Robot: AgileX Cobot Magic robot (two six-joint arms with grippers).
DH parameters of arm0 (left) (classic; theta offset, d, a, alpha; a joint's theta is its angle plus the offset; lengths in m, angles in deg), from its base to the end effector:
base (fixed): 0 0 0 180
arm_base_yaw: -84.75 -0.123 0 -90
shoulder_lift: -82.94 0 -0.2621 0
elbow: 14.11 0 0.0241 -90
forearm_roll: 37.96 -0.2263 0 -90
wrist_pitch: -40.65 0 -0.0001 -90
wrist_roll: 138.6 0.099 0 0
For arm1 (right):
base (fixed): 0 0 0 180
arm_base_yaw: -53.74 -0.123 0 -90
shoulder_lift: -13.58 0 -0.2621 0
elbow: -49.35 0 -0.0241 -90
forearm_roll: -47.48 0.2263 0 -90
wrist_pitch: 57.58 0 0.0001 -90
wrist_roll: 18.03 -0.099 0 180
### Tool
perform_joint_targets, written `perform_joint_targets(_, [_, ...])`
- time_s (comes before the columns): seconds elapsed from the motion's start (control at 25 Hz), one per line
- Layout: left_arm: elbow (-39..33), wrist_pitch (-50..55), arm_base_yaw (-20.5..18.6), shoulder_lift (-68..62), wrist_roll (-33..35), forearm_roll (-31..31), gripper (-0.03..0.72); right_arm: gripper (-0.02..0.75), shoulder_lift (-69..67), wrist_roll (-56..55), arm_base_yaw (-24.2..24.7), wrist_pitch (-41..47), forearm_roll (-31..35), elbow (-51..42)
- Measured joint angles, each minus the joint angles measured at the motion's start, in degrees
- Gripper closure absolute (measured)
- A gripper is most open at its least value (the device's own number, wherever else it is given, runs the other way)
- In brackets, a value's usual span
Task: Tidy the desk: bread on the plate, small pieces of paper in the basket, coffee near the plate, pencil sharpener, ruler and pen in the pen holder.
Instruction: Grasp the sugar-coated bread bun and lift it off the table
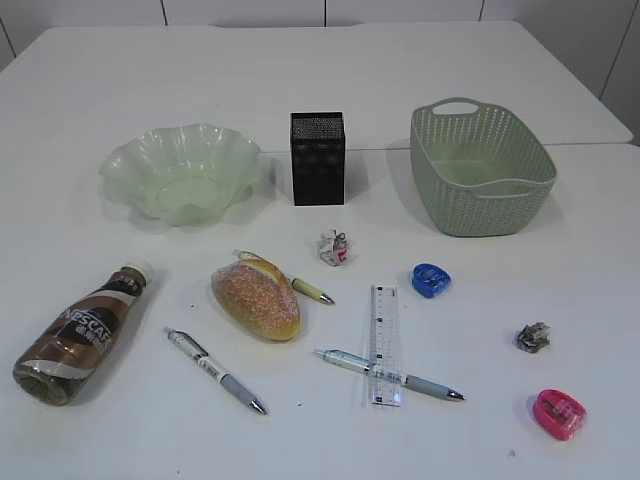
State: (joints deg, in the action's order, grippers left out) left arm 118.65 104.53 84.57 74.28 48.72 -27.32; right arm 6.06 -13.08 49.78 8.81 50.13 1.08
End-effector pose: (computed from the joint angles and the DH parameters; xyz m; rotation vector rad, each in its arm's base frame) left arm -0.0002 -0.0164 0.2613 0.1450 2.0740 -0.1439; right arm -0.0028 0.0040 0.2517 -0.1708 2.1250 0.0459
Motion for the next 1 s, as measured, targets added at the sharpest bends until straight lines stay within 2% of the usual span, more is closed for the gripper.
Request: perform_joint_targets(1.0, [0.00, 0.00, 0.00, 0.00, 0.00, 0.00, 0.179, 0.169, 0.00, 0.00, 0.00, 0.00, 0.00, 0.00])
